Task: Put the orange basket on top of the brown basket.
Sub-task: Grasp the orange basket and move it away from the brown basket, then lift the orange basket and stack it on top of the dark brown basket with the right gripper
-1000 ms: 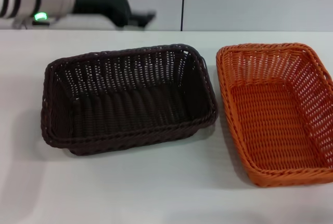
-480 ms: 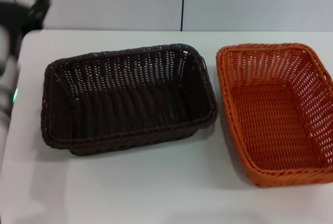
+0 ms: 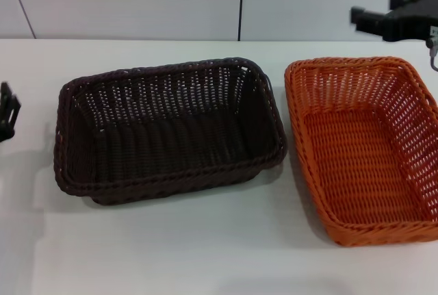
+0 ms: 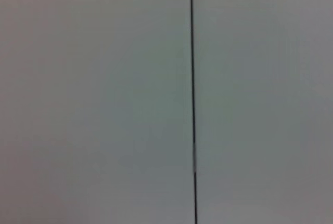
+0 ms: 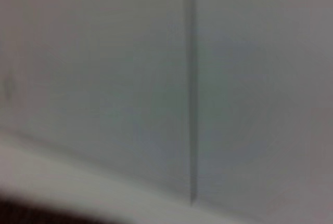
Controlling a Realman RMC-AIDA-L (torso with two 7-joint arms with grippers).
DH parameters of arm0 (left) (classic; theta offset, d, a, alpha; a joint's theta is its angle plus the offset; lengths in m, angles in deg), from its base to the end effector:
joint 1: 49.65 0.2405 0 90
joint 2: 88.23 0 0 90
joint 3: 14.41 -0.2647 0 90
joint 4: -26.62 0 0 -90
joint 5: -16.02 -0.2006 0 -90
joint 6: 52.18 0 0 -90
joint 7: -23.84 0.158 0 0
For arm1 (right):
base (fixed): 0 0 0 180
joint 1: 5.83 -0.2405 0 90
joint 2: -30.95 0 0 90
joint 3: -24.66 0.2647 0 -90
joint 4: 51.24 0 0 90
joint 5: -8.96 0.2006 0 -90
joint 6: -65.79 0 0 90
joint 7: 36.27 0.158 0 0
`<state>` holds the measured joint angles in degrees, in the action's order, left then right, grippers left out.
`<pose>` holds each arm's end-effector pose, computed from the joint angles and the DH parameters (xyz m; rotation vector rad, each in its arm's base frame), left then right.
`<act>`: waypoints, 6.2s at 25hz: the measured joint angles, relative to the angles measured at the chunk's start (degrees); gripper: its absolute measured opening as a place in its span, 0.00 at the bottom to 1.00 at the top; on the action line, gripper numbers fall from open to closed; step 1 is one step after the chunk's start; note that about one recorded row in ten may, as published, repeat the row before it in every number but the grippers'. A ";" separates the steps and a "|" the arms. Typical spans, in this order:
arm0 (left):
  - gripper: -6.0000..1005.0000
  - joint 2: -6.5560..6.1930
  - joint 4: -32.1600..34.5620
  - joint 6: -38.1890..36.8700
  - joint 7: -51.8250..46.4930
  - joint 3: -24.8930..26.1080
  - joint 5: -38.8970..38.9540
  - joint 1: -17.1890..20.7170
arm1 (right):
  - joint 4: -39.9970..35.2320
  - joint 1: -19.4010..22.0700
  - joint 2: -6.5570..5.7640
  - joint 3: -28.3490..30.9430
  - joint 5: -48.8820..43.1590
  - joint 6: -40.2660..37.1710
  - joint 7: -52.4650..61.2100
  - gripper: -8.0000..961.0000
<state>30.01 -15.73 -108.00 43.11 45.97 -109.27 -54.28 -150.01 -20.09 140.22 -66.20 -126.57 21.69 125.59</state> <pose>-0.3390 0.2990 0.0107 -1.3011 -0.6116 -0.5411 0.1640 0.3731 0.0661 -2.1134 0.7301 0.3699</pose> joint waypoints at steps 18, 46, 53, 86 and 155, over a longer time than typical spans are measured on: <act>0.81 0.29 4.44 0.59 -1.11 -0.02 2.44 -1.01 | -6.71 -14.52 7.96 28.58 -3.69 -79.17 -27.33 0.74; 0.81 0.29 4.42 1.32 -1.21 -1.06 2.85 -1.30 | 11.59 -15.44 9.29 11.85 -15.14 -62.31 -29.90 0.73; 0.81 0.23 4.46 1.61 -1.24 -1.06 2.85 -1.33 | 9.47 -15.22 9.46 11.80 -16.62 -59.86 -29.36 0.62; 0.81 0.06 6.53 1.69 -1.44 -0.48 2.87 -2.26 | -15.82 -19.20 9.49 2.99 -27.00 -52.58 -29.88 0.23; 0.81 -0.13 10.98 -0.91 -5.73 -0.81 2.70 -3.53 | -18.83 12.95 10.56 -27.85 -31.69 -7.60 -66.51 0.64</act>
<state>29.87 -4.75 -108.91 37.38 45.16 -106.57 -57.82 -168.84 -7.14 150.78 -94.06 -158.25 14.10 59.08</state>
